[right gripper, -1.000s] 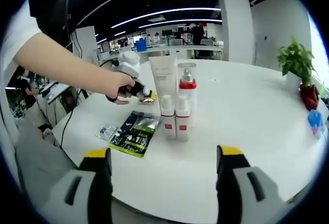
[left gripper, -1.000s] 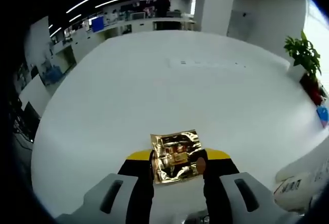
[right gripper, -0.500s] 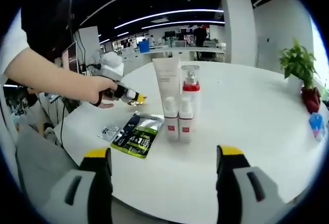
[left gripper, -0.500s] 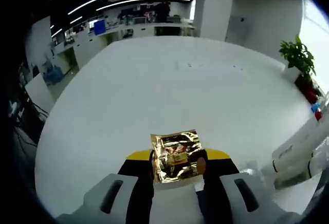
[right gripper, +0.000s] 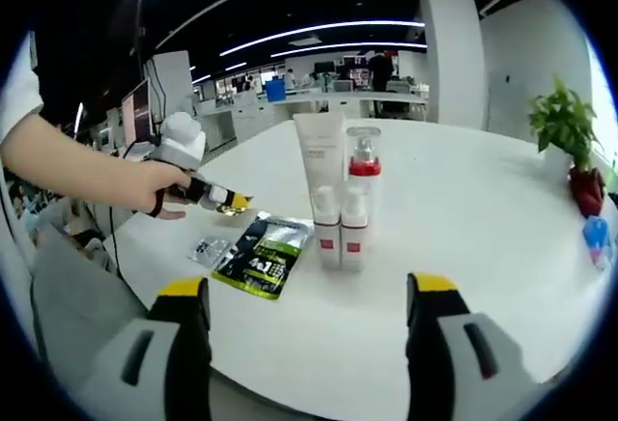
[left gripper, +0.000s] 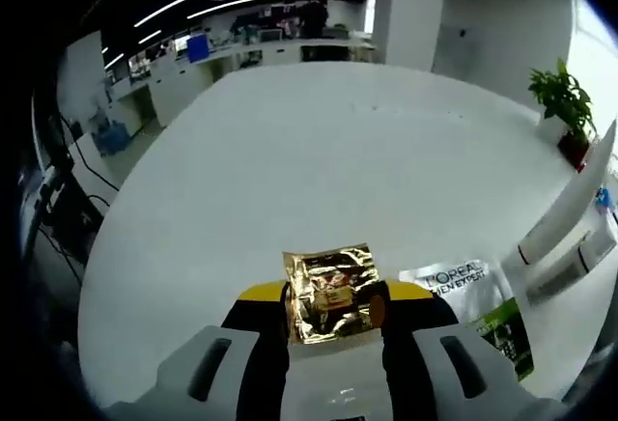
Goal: Arrange the skincare products in the storage area until every visible bottle or jar stands upright without overlapping.
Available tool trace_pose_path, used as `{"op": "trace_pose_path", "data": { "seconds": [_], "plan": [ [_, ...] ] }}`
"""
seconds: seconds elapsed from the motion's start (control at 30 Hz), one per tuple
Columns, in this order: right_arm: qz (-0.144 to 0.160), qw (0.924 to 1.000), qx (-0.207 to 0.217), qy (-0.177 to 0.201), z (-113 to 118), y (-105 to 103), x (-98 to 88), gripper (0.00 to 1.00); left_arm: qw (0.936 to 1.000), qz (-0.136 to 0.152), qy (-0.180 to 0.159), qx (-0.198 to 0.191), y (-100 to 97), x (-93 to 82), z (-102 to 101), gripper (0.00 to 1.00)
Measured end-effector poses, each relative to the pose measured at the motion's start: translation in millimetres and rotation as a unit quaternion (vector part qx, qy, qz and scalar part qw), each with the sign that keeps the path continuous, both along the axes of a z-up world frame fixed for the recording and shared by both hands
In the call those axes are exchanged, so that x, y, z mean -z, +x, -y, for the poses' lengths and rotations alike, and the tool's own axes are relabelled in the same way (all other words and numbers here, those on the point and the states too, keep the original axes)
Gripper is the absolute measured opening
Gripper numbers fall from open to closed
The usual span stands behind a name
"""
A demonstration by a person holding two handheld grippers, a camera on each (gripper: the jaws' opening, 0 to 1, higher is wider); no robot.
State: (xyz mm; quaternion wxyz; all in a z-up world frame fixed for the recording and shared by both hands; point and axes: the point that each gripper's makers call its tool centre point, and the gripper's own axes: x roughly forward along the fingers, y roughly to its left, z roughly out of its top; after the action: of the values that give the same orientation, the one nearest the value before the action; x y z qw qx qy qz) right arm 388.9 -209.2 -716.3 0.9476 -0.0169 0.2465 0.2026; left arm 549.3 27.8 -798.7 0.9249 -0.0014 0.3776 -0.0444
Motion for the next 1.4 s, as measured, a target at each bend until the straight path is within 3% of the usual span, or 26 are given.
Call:
{"op": "trace_pose_path", "data": {
  "seconds": [0.23,0.67,1.4],
  "plan": [
    [0.001,1.0,-0.004,-0.002,-1,0,-0.2,0.84,0.9999,-0.012,0.005,0.004,-16.0,8.0,2,0.34],
    [0.0,1.0,-0.003,-0.002,-1,-1,0.2,0.85,0.9994,-0.028,0.012,0.018,-24.7,21.1,7,0.35],
    [0.001,1.0,-0.002,-0.002,-1,0,-0.3,0.85,0.999,-0.029,0.009,0.033,-26.8,18.3,7,0.4]
  ]
}}
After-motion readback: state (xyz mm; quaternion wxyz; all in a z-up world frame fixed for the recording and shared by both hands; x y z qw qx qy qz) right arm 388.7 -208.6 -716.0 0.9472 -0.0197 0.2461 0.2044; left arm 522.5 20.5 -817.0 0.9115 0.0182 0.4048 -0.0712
